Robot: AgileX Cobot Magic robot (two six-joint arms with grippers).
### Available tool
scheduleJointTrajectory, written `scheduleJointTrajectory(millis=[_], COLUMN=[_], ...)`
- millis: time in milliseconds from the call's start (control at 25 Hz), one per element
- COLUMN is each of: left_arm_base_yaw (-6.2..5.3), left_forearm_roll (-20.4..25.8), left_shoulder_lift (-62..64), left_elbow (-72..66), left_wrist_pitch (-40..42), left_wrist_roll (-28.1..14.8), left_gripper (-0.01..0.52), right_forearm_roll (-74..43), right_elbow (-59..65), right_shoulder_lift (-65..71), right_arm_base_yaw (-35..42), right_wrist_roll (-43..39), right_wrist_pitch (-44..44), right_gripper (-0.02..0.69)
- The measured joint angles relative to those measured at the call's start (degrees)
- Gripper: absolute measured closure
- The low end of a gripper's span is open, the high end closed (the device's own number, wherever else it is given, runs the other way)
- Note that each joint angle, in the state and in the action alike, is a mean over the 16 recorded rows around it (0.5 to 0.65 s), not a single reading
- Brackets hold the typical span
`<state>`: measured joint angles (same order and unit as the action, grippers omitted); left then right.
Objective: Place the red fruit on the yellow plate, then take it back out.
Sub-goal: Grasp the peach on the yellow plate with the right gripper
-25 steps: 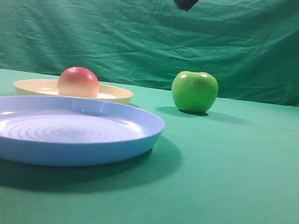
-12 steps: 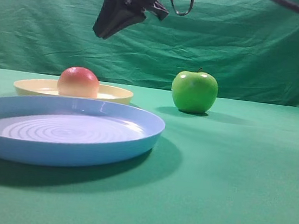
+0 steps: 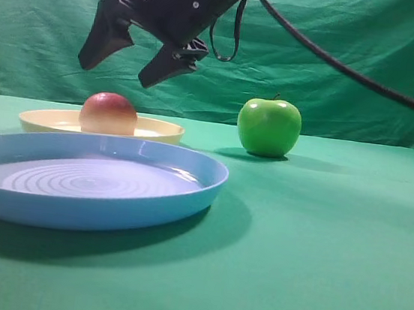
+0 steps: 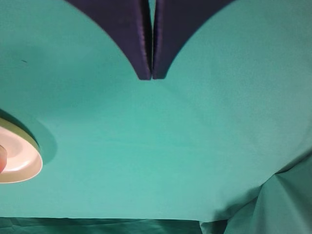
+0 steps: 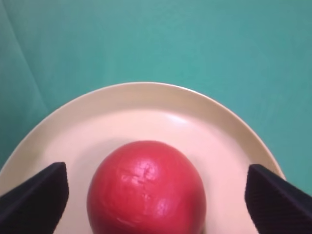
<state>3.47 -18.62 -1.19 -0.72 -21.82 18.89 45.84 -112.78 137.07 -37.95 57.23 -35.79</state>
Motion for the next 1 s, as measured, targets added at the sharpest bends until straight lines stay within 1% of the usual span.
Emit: scheduleJointTrajectory(millis=[80,320,520,600,720,1000], left_arm_base_yaw=[0.00,0.00,0.00,0.00,0.00,0.00], left_forearm_roll=[0.0,0.0,0.0,0.0,0.0,0.0], left_shoulder_lift=[0.0,0.0,0.0,0.0,0.0,0.0], left_elbow=[0.0,0.0,0.0,0.0,0.0,0.0], left_wrist_pitch=[0.0,0.0,0.0,0.0,0.0,0.0], left_wrist_roll=[0.0,0.0,0.0,0.0,0.0,0.0], left_gripper=[0.514,0.514,0.514,0.514,0.514,0.514], right_forearm_roll=[0.0,-0.8,-4.1,-5.8,-8.8,-16.1], right_elbow=[0.0,0.0,-0.1,-0.2,-0.3,-0.2], right_shoulder_lift=[0.7,1.7,-0.6,-2.6,-6.7,-19.6], right_arm_base_yaw=[-0.2,-0.8,-0.3,0.2,1.5,6.4], right_wrist_roll=[0.2,-0.5,-4.4,-6.6,-10.5,-21.1], right_wrist_pitch=[0.6,0.2,-2.9,-5.1,-9.4,-21.6], right_gripper=[0.083,0.241,0.380,0.425,0.459,0.471])
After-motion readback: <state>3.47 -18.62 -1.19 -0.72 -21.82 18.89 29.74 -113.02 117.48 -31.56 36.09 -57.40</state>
